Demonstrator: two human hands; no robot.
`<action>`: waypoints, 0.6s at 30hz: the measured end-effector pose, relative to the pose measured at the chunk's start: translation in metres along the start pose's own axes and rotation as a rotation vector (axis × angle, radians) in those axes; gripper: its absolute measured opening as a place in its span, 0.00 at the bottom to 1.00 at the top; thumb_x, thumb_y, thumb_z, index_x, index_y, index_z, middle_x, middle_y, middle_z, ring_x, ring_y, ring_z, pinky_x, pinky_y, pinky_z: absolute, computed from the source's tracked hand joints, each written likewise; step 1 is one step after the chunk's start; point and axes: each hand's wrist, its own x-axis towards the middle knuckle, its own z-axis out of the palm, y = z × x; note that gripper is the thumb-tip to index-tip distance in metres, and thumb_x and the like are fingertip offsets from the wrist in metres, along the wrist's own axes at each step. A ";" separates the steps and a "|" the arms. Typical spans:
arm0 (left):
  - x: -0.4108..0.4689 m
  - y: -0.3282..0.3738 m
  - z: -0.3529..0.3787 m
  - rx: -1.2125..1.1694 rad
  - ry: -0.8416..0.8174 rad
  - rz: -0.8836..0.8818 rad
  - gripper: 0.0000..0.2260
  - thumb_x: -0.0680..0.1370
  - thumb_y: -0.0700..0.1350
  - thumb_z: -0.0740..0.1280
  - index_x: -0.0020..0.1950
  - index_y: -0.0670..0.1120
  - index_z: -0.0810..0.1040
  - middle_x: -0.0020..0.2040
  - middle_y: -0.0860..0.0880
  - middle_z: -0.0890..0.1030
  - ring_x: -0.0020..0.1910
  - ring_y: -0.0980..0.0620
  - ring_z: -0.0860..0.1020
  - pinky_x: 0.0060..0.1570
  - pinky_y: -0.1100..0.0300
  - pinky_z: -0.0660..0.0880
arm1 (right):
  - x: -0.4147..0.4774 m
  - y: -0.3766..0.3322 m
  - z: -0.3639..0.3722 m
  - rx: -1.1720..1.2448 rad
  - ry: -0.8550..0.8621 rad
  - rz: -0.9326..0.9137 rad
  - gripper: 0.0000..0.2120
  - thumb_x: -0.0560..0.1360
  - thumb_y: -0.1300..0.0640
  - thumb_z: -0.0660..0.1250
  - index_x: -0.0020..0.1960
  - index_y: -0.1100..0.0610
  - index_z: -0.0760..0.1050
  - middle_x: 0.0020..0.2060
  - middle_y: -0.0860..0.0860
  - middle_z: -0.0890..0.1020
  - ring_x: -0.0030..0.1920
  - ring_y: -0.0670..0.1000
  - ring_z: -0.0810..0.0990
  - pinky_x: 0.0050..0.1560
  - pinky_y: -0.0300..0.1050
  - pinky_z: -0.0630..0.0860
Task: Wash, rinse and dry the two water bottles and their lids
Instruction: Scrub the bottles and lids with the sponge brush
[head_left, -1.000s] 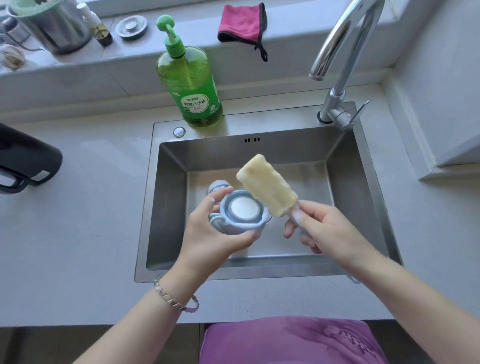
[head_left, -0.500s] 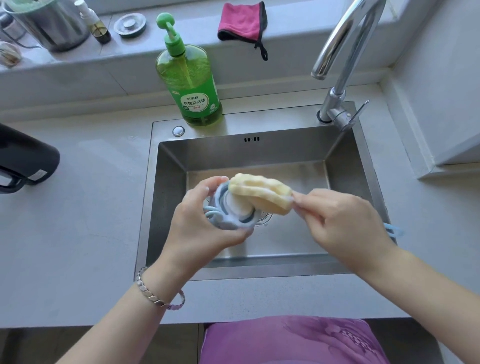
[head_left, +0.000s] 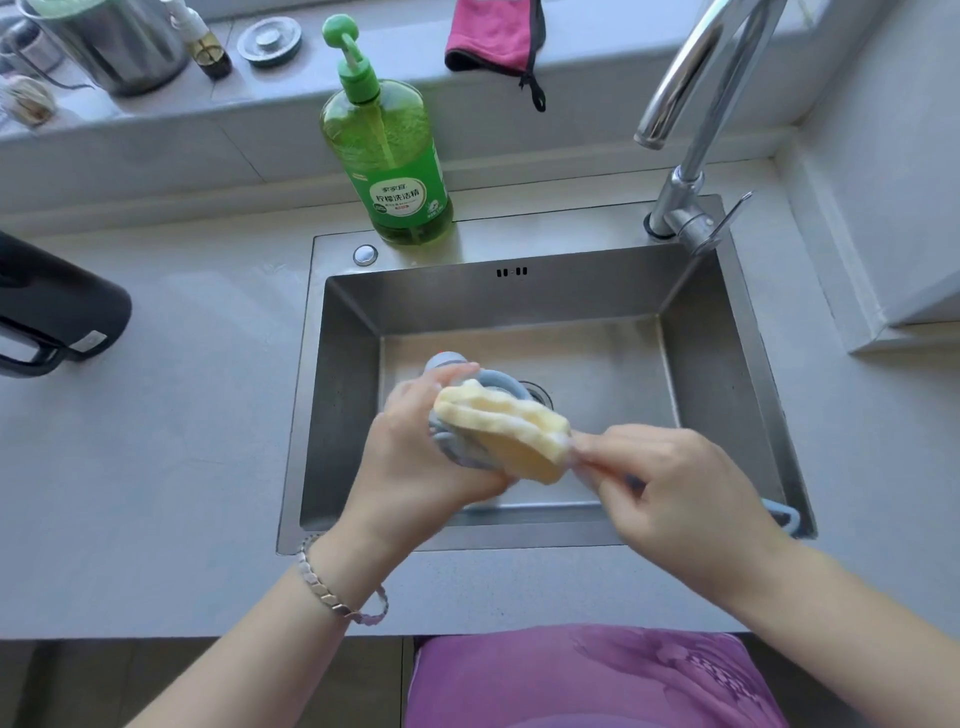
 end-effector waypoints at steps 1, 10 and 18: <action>-0.002 0.003 0.002 0.015 -0.014 0.021 0.29 0.53 0.55 0.75 0.54 0.61 0.74 0.53 0.53 0.80 0.53 0.52 0.78 0.53 0.54 0.77 | 0.005 0.004 0.000 -0.007 0.023 0.036 0.09 0.71 0.53 0.62 0.45 0.50 0.81 0.28 0.46 0.78 0.30 0.48 0.72 0.25 0.41 0.68; -0.003 0.006 -0.004 0.068 -0.021 0.073 0.32 0.53 0.53 0.77 0.54 0.63 0.72 0.52 0.54 0.77 0.52 0.60 0.75 0.48 0.72 0.72 | 0.011 0.017 -0.004 0.112 -0.076 0.270 0.08 0.73 0.58 0.67 0.47 0.47 0.83 0.22 0.46 0.72 0.25 0.45 0.68 0.28 0.44 0.62; 0.000 0.003 -0.007 0.049 -0.010 0.054 0.32 0.52 0.53 0.77 0.55 0.63 0.73 0.55 0.55 0.76 0.55 0.57 0.76 0.51 0.69 0.74 | 0.016 0.014 -0.008 0.092 -0.143 0.265 0.07 0.73 0.55 0.68 0.46 0.44 0.82 0.24 0.43 0.76 0.26 0.45 0.68 0.30 0.45 0.64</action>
